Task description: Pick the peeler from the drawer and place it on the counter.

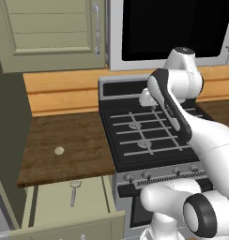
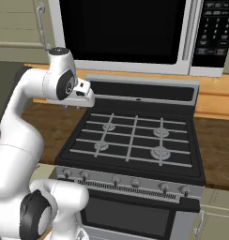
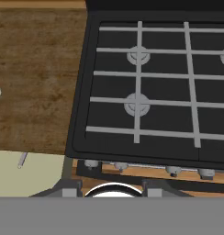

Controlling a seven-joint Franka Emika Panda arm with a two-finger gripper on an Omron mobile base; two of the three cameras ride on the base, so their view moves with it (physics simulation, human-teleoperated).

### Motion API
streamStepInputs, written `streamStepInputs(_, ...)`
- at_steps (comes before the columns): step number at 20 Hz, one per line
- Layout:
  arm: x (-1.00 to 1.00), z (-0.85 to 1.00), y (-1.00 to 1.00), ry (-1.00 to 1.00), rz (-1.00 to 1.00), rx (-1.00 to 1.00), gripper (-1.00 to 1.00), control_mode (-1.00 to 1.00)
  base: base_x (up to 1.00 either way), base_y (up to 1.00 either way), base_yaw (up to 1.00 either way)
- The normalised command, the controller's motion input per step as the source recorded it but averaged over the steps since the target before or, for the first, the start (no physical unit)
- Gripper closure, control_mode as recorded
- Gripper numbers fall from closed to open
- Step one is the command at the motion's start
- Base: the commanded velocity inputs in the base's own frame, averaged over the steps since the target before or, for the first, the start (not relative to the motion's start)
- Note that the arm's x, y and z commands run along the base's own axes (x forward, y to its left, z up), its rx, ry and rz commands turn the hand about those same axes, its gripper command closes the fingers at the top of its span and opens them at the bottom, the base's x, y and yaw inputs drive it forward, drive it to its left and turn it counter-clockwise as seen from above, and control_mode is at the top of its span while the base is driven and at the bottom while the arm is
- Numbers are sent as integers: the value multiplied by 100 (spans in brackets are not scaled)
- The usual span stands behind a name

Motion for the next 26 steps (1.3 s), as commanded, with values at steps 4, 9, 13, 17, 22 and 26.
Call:
streamStepInputs(4, -13, -12, 0, 0, 0, 0, -100, -100, 0, 0, 0)
streamStepInputs(9, -33, -31, 0, 0, 0, 0, -100, -100, 0, 0, 0)
streamStepInputs(13, -29, -34, 0, 0, 0, 0, -100, -100, 0, 0, 0)
streamStepInputs(17, -22, -30, 3, -2, 7, 0, -100, -100, 0, 0, 0)
streamStepInputs(22, -18, -30, 37, -12, 10, 0, -100, -100, 0, 0, 0)
streamStepInputs(26, -14, -25, 49, -15, 12, 0, -100, -100, 0, 0, 0)
